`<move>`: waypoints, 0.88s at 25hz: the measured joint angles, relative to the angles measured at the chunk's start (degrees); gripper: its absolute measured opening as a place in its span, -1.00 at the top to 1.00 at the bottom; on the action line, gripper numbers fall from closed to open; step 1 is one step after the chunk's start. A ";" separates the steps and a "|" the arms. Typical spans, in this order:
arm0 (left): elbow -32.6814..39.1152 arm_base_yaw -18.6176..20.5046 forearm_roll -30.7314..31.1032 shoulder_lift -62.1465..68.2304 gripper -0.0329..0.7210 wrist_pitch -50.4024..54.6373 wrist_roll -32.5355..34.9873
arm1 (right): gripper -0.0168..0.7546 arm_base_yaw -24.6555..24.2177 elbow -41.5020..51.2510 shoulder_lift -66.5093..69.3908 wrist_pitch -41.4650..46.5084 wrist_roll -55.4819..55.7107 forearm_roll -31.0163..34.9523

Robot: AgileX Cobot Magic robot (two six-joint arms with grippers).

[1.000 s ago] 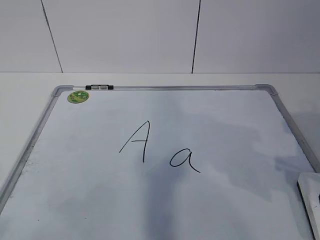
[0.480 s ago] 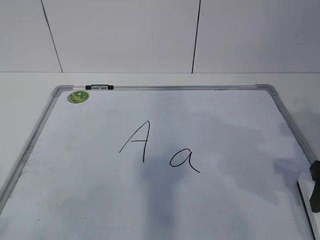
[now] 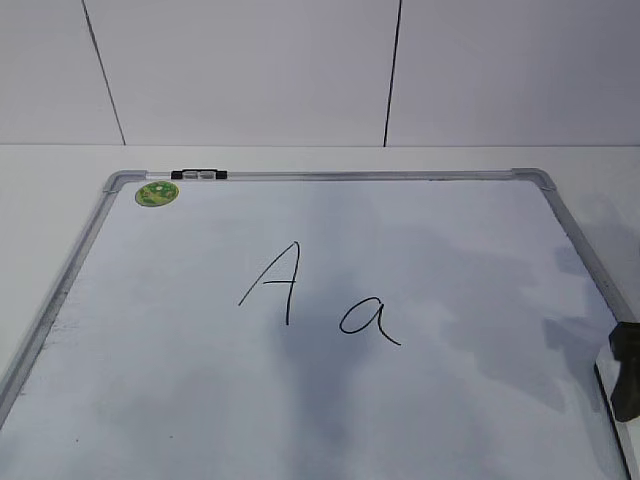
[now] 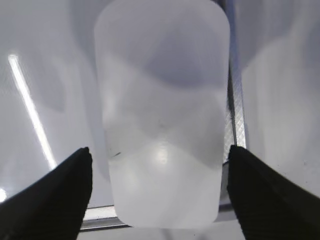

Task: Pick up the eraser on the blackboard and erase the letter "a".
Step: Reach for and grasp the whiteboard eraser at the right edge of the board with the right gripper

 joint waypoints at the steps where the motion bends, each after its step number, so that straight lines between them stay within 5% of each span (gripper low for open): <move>1: 0.00 0.00 0.00 0.00 0.28 0.00 0.00 | -0.77 0.00 0.00 0.30 -0.27 0.01 0.00; 22: 0.00 0.00 0.00 0.00 0.28 0.00 0.00 | -0.73 0.00 -0.37 3.34 -2.41 -0.35 -2.12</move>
